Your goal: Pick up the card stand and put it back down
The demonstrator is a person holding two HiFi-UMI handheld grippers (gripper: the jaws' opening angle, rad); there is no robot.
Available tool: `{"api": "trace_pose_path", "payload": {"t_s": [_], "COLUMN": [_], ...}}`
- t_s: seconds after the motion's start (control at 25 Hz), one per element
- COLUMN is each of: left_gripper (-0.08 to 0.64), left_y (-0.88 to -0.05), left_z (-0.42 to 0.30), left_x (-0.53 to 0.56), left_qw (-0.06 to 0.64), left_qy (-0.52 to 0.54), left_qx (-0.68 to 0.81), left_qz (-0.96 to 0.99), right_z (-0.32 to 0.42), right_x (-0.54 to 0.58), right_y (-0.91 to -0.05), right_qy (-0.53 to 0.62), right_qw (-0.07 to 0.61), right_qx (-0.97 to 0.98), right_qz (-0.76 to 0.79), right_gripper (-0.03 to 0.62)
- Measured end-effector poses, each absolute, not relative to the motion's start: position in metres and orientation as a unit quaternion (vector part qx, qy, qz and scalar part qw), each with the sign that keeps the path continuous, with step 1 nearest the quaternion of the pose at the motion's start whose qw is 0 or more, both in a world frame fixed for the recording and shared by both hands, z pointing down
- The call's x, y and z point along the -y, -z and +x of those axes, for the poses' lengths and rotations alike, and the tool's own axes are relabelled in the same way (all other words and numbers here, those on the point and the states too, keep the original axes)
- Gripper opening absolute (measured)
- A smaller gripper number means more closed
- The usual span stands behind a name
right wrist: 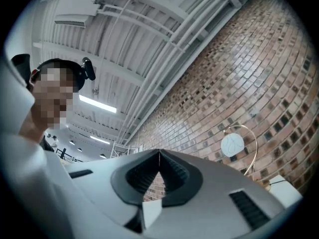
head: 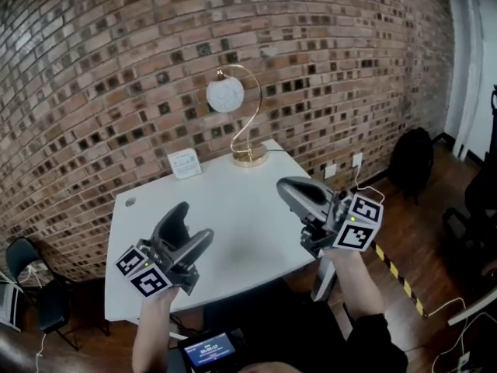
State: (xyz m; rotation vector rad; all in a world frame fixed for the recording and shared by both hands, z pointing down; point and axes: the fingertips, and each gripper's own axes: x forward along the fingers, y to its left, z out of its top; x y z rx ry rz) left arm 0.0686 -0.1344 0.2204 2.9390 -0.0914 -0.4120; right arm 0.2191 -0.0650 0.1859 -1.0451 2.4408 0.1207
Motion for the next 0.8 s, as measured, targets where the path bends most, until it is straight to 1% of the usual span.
{"api": "trace_pose_path", "payload": {"t_s": [0.08, 0.2, 0.36, 0.56, 0.8], "left_gripper": [0.453, 0.453, 0.453, 0.453, 0.453], "left_y": [-0.217, -0.213, -0.212, -0.214, -0.210], "left_z": [0.073, 0.080, 0.082, 0.076, 0.066], "left_x": [0.123, 0.102, 0.072, 0.038, -0.003], "left_qw": [0.082, 0.078, 0.078, 0.079, 0.078], "left_qy": [0.134, 0.136, 0.138, 0.139, 0.140], "left_qx": [0.028, 0.024, 0.020, 0.023, 0.024], "left_qz": [0.987, 0.987, 0.987, 0.987, 0.987], "right_z": [0.215, 0.210, 0.208, 0.201, 0.187], "right_x": [0.048, 0.025, -0.009, -0.041, -0.083], "right_y": [-0.188, -0.186, -0.183, -0.189, -0.185], "right_qy": [-0.054, -0.073, -0.087, -0.092, -0.095], "right_qw": [0.237, 0.216, 0.210, 0.191, 0.187], "right_qx": [-0.892, -0.894, -0.891, -0.889, -0.893], "right_qz": [-0.380, -0.386, -0.393, -0.406, -0.399], "right_gripper": [0.012, 0.011, 0.011, 0.011, 0.011]}}
